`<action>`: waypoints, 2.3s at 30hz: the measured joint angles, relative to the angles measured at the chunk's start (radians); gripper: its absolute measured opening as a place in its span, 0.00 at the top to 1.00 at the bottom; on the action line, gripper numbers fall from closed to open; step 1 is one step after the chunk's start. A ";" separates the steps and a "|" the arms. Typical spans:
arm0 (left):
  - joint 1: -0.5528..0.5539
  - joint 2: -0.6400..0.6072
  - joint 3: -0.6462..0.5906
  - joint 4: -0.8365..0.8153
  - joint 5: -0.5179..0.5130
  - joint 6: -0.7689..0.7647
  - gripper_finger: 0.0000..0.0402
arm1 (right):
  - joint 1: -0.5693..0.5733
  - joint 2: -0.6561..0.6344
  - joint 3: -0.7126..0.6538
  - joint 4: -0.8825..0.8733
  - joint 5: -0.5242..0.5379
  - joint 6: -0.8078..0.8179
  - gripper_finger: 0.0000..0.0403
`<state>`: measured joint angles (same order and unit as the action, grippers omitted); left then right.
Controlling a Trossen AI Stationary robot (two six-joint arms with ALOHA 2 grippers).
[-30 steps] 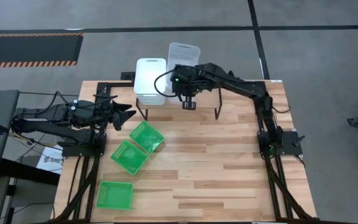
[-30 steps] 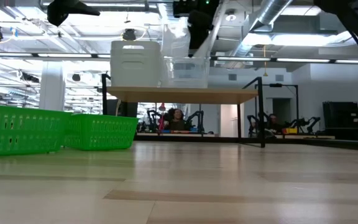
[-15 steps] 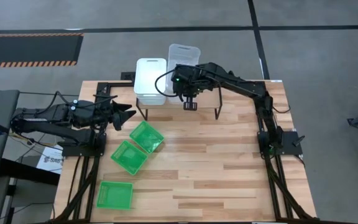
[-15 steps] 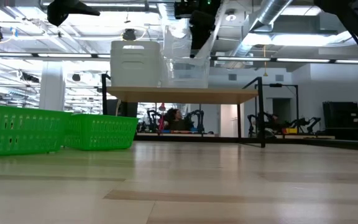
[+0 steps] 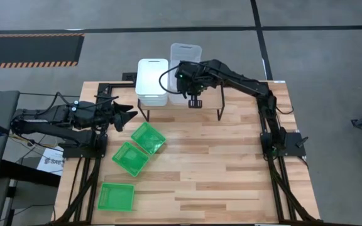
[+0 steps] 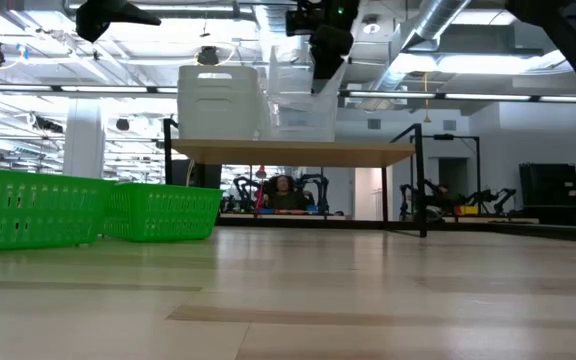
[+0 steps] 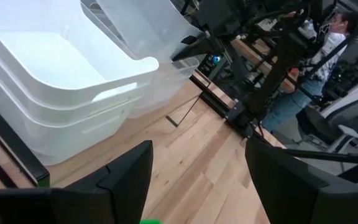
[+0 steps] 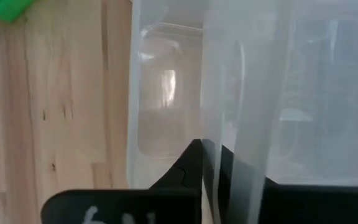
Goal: Stack baskets on shelf by color
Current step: Stack the transparent bin on the transparent bin on the shelf
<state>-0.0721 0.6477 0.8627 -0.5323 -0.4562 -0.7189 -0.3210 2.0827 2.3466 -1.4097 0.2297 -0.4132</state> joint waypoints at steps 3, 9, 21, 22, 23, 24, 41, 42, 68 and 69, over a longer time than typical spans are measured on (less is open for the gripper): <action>0.000 0.000 0.000 0.000 -0.002 -0.001 0.39 | -0.003 0.000 0.000 -0.001 -0.012 -0.013 0.93; 0.000 0.000 0.000 0.000 -0.004 -0.001 0.39 | 0.001 0.000 0.000 -0.004 -0.023 -0.056 0.93; 0.000 0.000 0.000 0.000 -0.004 -0.001 0.39 | -0.011 0.000 0.003 -0.039 -0.023 -0.055 0.82; 0.000 0.000 0.000 0.000 -0.004 -0.001 0.39 | -0.013 0.000 0.008 -0.040 -0.023 -0.051 0.81; 0.000 0.000 0.000 0.000 -0.004 -0.001 0.39 | -0.016 -0.001 0.009 -0.037 -0.023 -0.047 0.80; 0.000 0.000 0.000 0.000 -0.004 -0.001 0.39 | -0.015 -0.005 0.009 -0.036 -0.023 -0.047 0.79; 0.000 0.000 0.000 0.000 -0.004 0.000 0.39 | -0.021 -0.025 0.010 -0.061 -0.026 -0.003 0.66; 0.000 0.000 0.000 0.000 -0.004 -0.001 0.39 | -0.021 -0.025 0.010 -0.061 -0.026 -0.002 0.65; 0.000 -0.001 0.000 0.000 -0.004 0.000 0.39 | -0.022 -0.084 0.009 -0.031 -0.097 -0.003 0.61; 0.000 -0.001 0.000 0.000 -0.004 0.000 0.39 | -0.022 -0.085 0.009 -0.028 -0.097 -0.004 0.62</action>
<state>-0.0721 0.6472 0.8627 -0.5323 -0.4606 -0.7193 -0.3431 1.9980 2.3558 -1.4377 0.1325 -0.4167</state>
